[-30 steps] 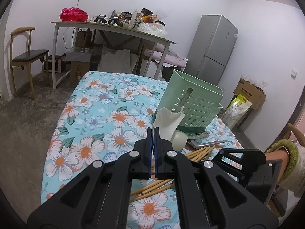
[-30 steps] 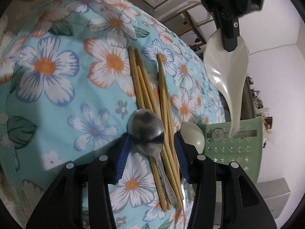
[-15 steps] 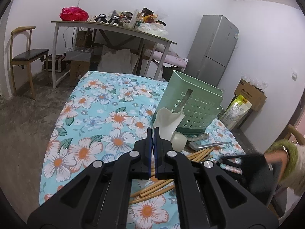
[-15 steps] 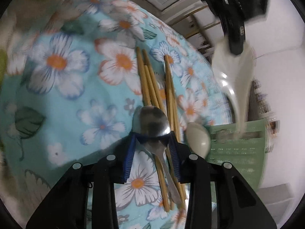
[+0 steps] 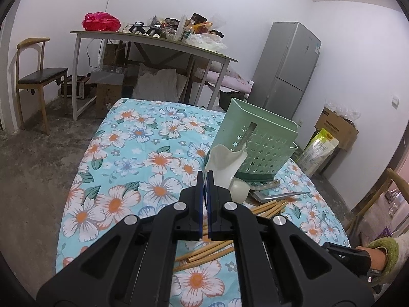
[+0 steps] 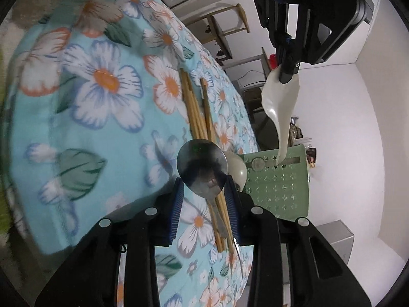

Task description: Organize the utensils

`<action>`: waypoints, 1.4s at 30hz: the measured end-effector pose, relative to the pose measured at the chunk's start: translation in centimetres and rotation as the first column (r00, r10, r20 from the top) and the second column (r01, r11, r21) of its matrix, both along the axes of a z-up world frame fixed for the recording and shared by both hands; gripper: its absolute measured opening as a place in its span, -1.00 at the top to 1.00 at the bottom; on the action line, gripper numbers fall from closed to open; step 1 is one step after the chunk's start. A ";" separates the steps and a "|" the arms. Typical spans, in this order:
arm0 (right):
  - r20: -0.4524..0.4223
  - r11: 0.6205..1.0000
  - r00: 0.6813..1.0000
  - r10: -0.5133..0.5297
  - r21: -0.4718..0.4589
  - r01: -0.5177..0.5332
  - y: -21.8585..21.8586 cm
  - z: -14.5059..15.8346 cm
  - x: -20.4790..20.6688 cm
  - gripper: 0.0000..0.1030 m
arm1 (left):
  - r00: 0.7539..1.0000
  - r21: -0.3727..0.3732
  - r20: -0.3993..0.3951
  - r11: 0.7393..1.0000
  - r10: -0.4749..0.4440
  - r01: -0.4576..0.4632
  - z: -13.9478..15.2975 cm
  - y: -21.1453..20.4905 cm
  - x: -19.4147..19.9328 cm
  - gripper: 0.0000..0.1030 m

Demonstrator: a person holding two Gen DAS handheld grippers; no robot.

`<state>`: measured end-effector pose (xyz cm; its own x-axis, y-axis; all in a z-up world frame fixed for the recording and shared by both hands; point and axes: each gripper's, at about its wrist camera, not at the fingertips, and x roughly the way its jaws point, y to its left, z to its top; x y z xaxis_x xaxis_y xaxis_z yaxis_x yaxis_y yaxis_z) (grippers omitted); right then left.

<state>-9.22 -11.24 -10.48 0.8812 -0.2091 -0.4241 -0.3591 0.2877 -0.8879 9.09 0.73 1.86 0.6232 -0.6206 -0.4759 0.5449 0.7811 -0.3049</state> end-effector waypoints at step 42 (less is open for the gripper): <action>-0.130 0.987 0.978 0.160 0.005 -0.161 0.8 1.0 3.4 0.64 | 1.000 -0.011 -0.005 1.000 0.027 -0.027 0.6 1.4 -0.2 0.99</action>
<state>-5.86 -10.45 -9.51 0.8409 -0.0723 -0.5364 -0.5125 0.2122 -0.8320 8.91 2.16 2.48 0.6373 -0.6089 -0.4723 0.5224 0.7919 -0.3161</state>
